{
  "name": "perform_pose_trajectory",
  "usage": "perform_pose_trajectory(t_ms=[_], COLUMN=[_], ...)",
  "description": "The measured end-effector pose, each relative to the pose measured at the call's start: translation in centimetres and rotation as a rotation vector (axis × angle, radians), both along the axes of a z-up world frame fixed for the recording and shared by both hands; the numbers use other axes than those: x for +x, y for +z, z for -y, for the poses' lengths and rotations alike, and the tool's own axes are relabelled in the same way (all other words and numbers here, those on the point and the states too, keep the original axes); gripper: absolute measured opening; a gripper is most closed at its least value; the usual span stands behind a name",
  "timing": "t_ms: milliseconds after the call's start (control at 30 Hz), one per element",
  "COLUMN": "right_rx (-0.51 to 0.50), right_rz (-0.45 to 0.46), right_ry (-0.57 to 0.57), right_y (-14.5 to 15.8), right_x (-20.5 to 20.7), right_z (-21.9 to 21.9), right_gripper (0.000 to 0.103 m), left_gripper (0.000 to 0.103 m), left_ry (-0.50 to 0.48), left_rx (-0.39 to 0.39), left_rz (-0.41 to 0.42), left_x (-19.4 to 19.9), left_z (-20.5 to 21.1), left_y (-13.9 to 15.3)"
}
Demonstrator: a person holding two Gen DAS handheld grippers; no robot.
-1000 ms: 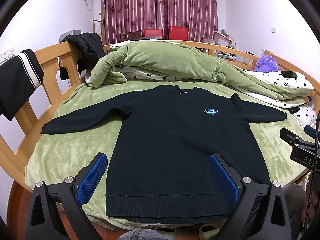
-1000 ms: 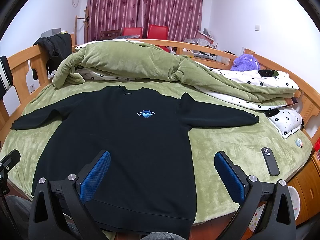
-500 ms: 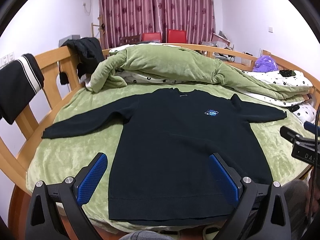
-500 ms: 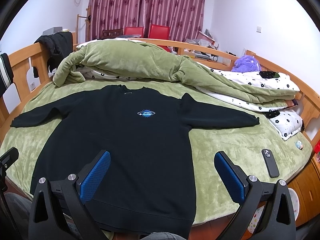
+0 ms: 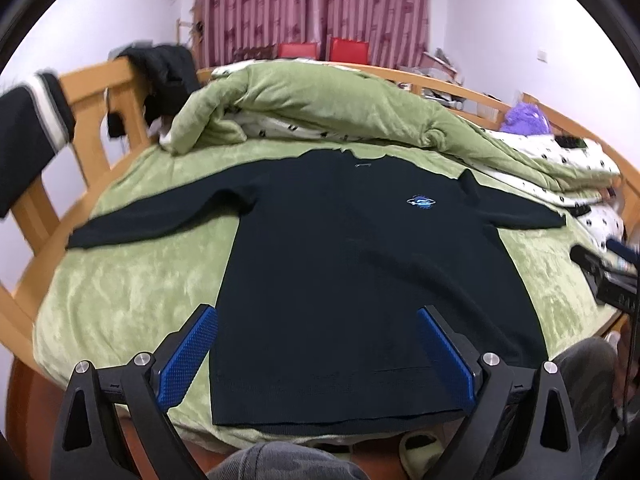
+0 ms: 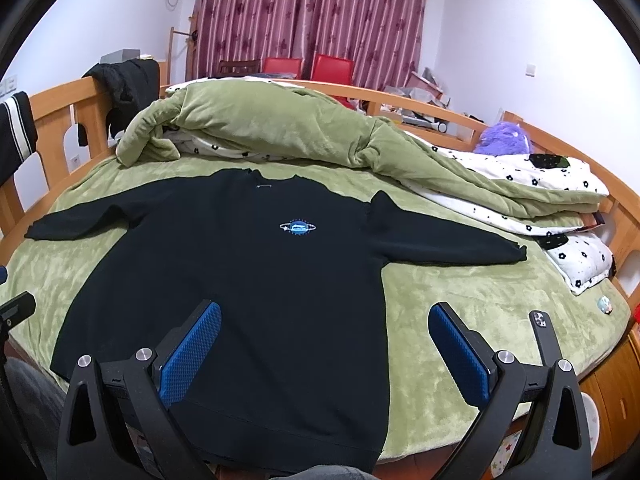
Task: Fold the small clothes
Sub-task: 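Move the left tool to the sleeve end nearest it and grasp it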
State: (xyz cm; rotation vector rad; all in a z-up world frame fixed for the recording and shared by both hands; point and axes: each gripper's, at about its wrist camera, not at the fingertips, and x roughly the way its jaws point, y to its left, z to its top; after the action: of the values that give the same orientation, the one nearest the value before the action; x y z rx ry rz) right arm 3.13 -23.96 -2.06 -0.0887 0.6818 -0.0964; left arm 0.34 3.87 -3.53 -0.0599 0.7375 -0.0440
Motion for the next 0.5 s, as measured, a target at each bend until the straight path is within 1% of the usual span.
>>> perform_pose_trajectory(t_ms=[100,233,333,400,500], right_rx=[0.053,0.053,0.056,0.077,0.120], right_rz=[-0.049,-0.076,-0.071,-0.058,-0.058], right_ry=[0.028,0.035,0.023,0.016,0.040], right_y=[-0.9,-1.7,-1.8,-1.6,-1.4], right_x=[0.0,0.0,0.3,0.7,1.7], right_z=[1.0,1.7,2.3,2.6,2.6], right_gripper=[0.100,0.100,0.100,0.100,0.100], left_gripper=[0.098,0.098,0.098,0.098,0.098], left_ry=[0.017,0.041,0.058,0.061,0.114], left_rx=[-0.079,-0.134,-0.142,-0.153,-0.129], left_rz=[0.001,-0.032,-0.064,-0.081,-0.099], left_x=[0.1,1.2,2.6,3.5,5.0], left_z=[-1.9,-3.9,-5.3,-6.2,-7.3], left_y=[-0.4,-1.1,-1.7,-1.9,-2.2])
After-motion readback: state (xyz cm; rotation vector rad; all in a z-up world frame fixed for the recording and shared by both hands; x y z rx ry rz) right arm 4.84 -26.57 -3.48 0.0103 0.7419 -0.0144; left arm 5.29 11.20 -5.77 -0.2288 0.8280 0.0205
